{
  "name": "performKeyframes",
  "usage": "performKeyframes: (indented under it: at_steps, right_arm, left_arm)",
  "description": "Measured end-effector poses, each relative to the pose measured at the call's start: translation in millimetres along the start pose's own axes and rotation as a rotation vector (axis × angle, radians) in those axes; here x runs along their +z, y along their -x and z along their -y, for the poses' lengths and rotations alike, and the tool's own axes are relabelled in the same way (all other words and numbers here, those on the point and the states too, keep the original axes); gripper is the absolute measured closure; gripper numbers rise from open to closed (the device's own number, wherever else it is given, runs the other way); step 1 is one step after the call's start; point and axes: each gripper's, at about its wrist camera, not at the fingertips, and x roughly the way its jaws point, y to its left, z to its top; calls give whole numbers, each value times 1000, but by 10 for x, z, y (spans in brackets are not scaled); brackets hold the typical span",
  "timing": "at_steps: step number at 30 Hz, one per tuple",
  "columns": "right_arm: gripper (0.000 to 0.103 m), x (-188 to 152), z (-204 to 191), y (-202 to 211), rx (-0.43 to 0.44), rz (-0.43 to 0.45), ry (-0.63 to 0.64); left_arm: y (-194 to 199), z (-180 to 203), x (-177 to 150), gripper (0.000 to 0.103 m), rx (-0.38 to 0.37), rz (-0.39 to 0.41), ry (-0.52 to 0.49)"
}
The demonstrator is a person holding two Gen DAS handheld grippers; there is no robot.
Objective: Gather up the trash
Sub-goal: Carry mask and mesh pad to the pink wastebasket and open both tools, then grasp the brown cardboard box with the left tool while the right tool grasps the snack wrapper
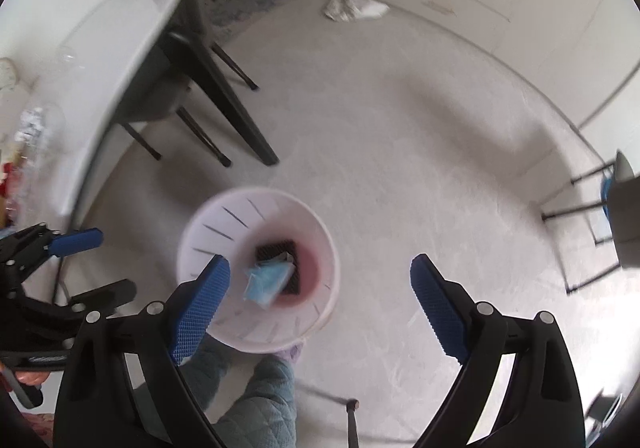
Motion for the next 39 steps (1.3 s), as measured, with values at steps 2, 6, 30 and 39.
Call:
performKeyframes:
  at_steps: [2, 6, 30, 39]
  right_arm:
    - [12, 118, -189, 190, 31, 39, 39]
    - [3, 339, -746, 550, 116, 131, 130]
    - [32, 895, -3427, -583, 362, -172, 221]
    - [95, 794, -3401, -406, 420, -152, 209]
  left_arm:
    - [426, -91, 1, 23, 11, 69, 31]
    - [1354, -396, -161, 8, 132, 237, 95]
    - [2047, -2744, -1277, 8, 299, 211, 259]
    - [1504, -2872, -1061, 16, 261, 105, 56]
